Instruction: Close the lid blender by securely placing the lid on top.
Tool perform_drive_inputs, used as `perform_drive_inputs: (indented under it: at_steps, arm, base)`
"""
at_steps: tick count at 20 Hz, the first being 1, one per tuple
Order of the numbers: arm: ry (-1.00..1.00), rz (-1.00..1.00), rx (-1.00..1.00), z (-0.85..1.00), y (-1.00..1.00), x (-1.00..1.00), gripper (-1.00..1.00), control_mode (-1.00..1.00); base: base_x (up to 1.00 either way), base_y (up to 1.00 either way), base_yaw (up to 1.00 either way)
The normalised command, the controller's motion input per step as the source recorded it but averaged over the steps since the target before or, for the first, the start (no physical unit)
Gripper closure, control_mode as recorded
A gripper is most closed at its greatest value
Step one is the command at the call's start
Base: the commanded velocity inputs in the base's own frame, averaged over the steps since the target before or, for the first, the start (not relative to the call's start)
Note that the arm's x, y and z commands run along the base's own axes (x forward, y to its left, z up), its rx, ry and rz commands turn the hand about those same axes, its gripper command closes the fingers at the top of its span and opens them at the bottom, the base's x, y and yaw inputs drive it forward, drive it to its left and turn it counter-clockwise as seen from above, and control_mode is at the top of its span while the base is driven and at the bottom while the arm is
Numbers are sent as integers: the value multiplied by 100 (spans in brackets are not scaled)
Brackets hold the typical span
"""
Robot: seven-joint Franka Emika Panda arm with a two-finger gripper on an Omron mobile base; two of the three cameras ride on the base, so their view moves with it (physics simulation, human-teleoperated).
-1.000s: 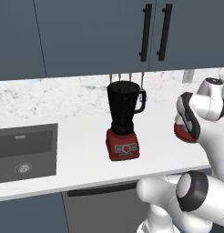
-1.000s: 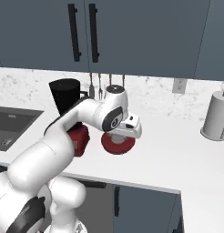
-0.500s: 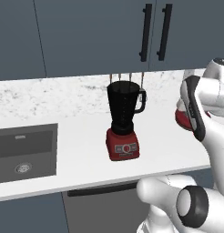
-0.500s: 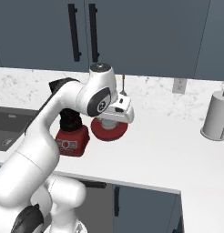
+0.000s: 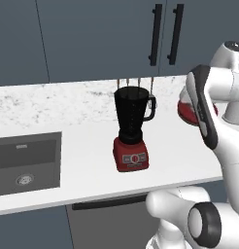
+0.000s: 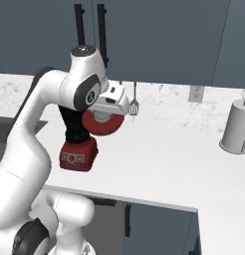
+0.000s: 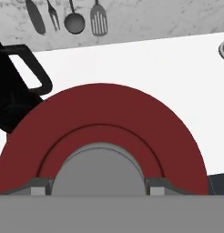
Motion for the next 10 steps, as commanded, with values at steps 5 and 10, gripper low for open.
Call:
perform_drive_inputs:
  at_steps: [5, 10]
  arm:
    - [-7, 0, 0, 48, 56, 0, 100, -100]
    - [-1, 1, 0, 33, 58, 0, 100, -100]
  base:
    - [0, 0, 0]
    - [0, 0, 0]
